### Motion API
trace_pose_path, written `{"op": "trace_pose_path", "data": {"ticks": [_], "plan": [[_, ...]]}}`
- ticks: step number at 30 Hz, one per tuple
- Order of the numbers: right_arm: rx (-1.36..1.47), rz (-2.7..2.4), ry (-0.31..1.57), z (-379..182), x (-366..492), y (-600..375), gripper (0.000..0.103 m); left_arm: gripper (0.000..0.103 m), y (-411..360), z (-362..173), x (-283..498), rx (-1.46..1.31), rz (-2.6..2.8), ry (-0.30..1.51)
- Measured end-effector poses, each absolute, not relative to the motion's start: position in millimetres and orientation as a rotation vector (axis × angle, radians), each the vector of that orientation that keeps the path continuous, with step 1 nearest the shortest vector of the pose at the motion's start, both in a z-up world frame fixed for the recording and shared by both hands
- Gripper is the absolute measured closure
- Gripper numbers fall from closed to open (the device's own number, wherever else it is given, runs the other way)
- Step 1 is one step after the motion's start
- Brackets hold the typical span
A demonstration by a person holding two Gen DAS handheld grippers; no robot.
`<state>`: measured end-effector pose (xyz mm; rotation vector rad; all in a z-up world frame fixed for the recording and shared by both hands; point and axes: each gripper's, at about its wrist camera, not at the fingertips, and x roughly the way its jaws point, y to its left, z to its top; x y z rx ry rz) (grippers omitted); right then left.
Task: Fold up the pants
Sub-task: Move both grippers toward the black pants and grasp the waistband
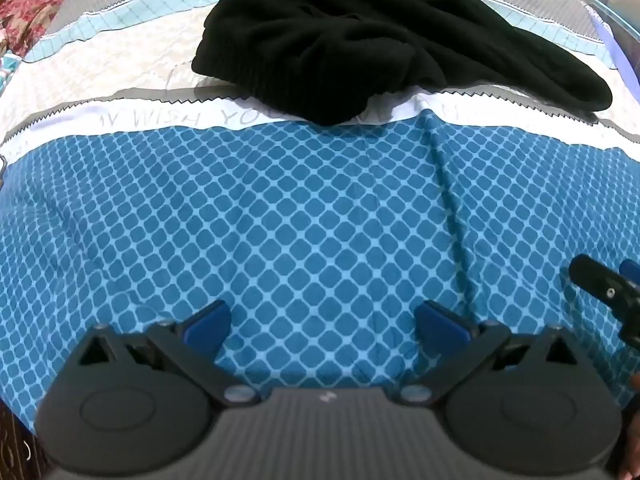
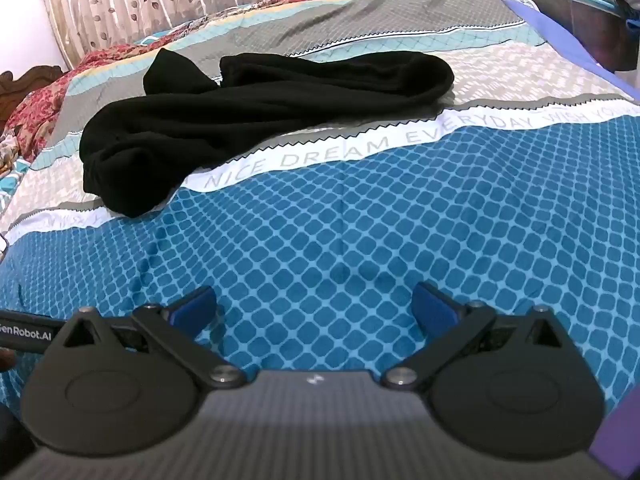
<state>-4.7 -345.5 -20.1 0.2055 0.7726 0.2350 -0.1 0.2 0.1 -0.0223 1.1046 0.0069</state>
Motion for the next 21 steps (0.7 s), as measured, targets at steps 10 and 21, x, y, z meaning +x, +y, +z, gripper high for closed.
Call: {"op": "trace_pose_path", "data": {"ticks": [10, 21], "plan": [[0.191, 0.235, 0.765, -10, -5, -333, 0.000, 0.001, 12, 8, -19, -0.051, -0.060, 1.015], [0.232, 0.258, 0.730, -4, -3, -345, 0.058, 0.009, 51, 81, 28, 0.004, 0.121, 0.677]]}}
